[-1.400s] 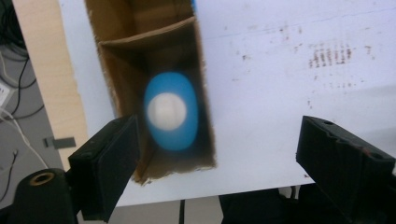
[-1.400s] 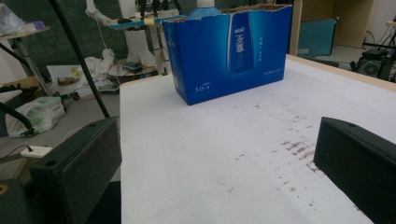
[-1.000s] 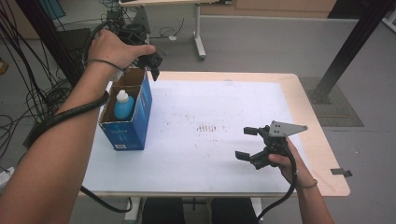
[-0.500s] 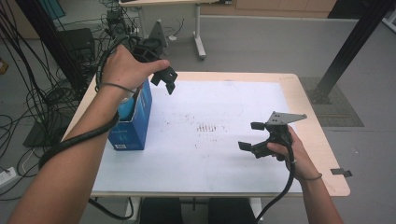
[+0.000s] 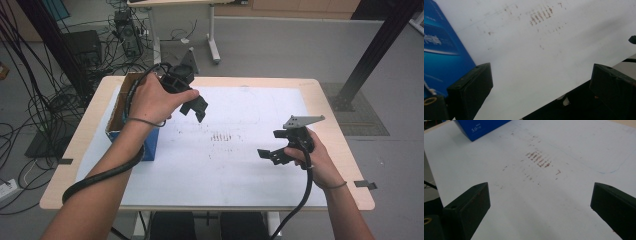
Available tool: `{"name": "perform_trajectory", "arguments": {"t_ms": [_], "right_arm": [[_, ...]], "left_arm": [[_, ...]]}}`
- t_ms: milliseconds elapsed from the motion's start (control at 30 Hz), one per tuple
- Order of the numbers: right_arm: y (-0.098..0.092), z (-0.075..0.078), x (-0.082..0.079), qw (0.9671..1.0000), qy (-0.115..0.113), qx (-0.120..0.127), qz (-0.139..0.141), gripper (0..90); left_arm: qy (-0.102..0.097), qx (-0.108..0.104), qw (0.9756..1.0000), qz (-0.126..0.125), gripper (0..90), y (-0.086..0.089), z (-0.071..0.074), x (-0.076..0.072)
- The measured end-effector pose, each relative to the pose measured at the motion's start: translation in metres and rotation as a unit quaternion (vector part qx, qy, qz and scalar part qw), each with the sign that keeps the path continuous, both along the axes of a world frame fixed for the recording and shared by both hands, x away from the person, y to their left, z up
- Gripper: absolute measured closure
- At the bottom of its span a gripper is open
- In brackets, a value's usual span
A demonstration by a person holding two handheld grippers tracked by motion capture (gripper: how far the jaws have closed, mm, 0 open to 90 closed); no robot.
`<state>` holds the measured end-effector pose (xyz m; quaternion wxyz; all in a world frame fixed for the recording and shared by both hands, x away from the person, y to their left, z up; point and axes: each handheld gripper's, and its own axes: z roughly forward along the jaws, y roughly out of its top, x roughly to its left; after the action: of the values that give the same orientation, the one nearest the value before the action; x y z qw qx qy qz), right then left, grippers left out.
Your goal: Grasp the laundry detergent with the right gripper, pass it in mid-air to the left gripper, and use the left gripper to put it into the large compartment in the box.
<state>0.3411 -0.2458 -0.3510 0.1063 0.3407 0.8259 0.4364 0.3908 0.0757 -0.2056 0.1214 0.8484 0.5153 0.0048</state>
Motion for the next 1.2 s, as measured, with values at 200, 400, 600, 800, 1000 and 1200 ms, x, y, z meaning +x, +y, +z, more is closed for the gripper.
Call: {"name": "perform_trajectory", "arguments": {"t_ms": [200, 400, 600, 800, 1000, 1200], "right_arm": [[0.001, 0.002, 0.003, 0.9998, 0.01, -0.017, -0.009, 2.5], [0.002, 0.0, 0.007, 0.9993, 0.02, -0.026, -0.017, 2.5], [0.005, -0.002, 0.011, 0.9982, 0.034, -0.043, -0.024, 2.7], [0.005, -0.003, 0.015, 0.9962, 0.045, -0.065, -0.036, 2.9], [0.004, -0.003, 0.017, 0.9954, 0.048, -0.072, -0.04, 2.9], [0.006, -0.003, 0.018, 0.9953, 0.047, -0.075, -0.039, 3.0]], "left_arm": [[0.007, -0.002, 1.0, -0.002, 5.0, -0.002, -0.017, -0.004], [0.012, -0.008, 0.9998, -0.01, 5.0, -0.006, -0.026, -0.008], [0.015, -0.008, 0.9997, -0.016, 5.0, -0.01, -0.037, -0.01], [0.022, -0.01, 0.9995, -0.019, 5.0, -0.013, -0.053, -0.012], [0.028, -0.01, 0.9994, -0.021, 5.0, -0.015, -0.064, -0.013], [0.03, -0.012, 0.9993, -0.02, 5.1, -0.015, -0.066, -0.012]]}}
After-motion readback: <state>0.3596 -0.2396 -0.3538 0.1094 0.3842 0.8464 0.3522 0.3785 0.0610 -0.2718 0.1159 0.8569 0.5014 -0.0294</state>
